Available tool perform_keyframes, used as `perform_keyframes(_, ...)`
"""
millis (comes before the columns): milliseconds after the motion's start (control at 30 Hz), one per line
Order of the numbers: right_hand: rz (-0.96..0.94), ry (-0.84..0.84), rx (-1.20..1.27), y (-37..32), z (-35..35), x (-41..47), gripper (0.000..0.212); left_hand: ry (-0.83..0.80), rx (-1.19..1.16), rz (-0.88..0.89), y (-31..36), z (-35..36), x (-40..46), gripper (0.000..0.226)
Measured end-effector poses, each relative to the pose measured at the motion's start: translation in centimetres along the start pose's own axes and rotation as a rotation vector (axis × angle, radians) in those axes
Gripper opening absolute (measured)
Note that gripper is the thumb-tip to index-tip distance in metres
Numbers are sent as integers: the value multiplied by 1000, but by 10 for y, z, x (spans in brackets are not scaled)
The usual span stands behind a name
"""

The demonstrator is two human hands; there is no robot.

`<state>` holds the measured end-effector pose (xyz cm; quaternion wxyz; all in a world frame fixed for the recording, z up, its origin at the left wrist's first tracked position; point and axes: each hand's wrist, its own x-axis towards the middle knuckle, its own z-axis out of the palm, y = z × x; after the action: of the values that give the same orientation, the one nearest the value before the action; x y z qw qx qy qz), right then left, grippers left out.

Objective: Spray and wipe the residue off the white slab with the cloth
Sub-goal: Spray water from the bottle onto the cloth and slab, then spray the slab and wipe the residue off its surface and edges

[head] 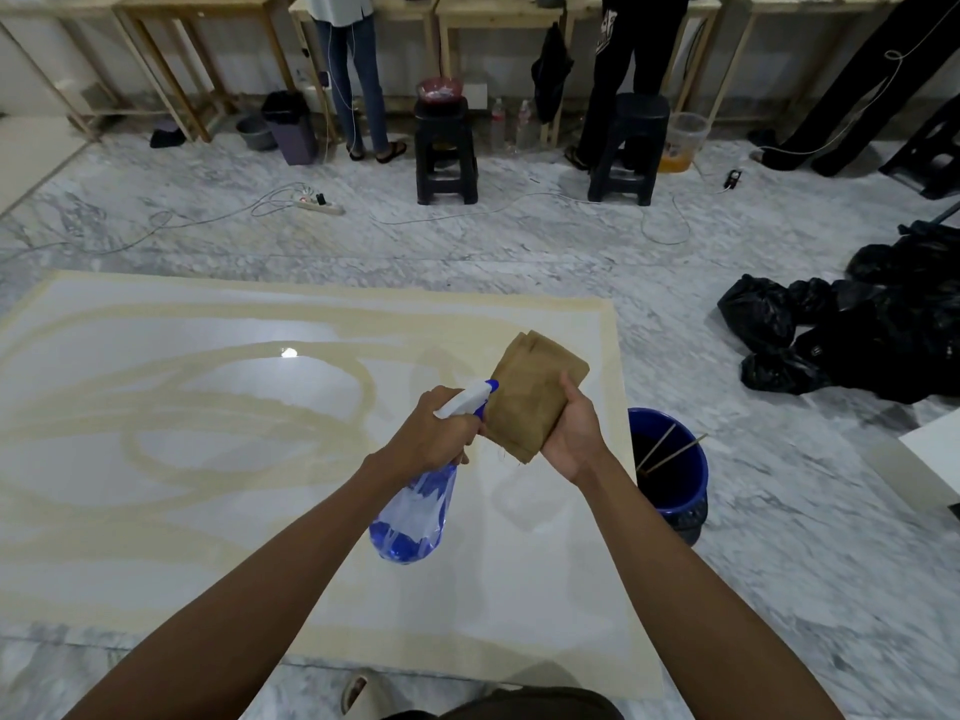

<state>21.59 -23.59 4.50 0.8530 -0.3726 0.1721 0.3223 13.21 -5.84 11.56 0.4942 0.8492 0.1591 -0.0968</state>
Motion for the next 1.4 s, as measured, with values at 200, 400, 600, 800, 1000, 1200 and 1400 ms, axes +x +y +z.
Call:
perform_keyframes(200, 8, 76, -62, -5, -4, 14, 59, -34, -81, 13, 10, -1, 14, 23)
perform_keyframes(400, 45, 193, -231, 19, -13, 26, 43, -26, -115, -64, -4, -9, 31, 21)
perform_keyframes(600, -14, 292, -411, 11, -17, 45, 53, -91, -127, -72, -17, -8, 53, 22)
perform_keyframes(800, -11, 255, -334, -32, -18, 60, 52, -168, -107, -108, -19, 5, 87, 21)
perform_keyframes(1000, -66, 268, -394, -57, -7, 83, 49, -125, -110, -163, -6, 15, 109, 31)
perform_keyframes(1200, -70, 192, -549, -122, 0, 135, 45, -67, -144, -225, 14, 26, 153, 22)
perform_keyframes(1400, 51, 112, -332, -127, -1, 172, 48, 21, -206, -254, 25, 35, 191, 29)
